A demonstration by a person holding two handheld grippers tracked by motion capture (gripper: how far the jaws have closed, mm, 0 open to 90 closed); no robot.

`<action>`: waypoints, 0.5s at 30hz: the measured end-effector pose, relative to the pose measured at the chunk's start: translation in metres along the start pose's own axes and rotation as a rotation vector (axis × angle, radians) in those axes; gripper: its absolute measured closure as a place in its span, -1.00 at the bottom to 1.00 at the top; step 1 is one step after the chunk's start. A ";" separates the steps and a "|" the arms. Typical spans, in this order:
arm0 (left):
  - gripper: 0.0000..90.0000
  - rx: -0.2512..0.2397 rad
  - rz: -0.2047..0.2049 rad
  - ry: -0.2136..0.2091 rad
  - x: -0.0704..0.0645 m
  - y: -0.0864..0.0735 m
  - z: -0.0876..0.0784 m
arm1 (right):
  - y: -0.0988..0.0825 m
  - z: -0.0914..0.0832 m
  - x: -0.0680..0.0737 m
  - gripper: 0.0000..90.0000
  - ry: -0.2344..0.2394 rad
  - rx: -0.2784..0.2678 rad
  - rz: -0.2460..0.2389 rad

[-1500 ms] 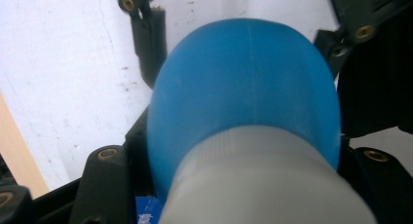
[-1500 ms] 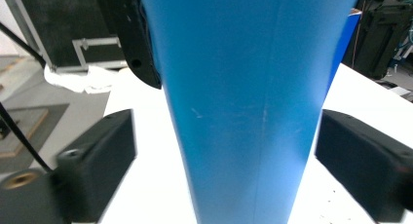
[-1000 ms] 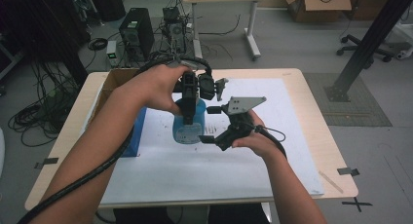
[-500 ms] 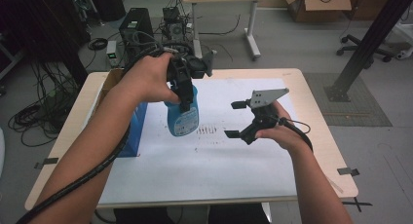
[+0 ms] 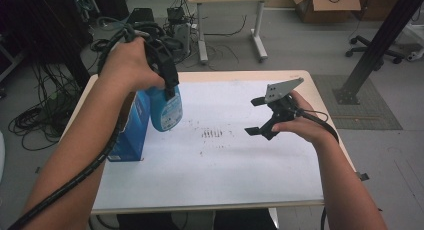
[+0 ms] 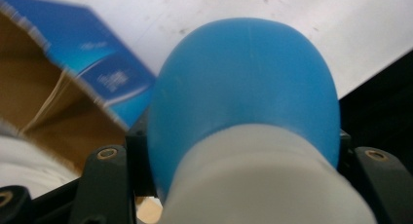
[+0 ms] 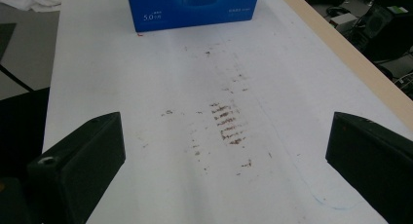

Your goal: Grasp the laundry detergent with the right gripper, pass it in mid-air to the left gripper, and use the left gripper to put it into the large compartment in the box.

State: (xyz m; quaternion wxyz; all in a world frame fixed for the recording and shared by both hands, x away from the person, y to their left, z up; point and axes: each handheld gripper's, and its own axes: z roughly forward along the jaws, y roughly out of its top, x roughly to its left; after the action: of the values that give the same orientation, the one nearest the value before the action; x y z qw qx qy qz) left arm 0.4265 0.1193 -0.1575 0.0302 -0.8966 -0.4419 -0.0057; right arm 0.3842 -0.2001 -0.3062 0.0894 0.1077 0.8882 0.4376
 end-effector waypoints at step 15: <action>-0.14 -0.007 -0.282 0.014 0.059 -0.024 -0.041 | -0.001 -0.013 -0.015 -0.98 -0.022 0.070 0.000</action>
State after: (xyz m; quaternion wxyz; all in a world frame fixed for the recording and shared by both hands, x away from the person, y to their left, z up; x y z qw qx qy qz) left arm 0.4441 0.1788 -0.1128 0.0292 -0.8256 -0.5632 -0.0178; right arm 0.3954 -0.2149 -0.2981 0.0954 0.1156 0.9018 0.4052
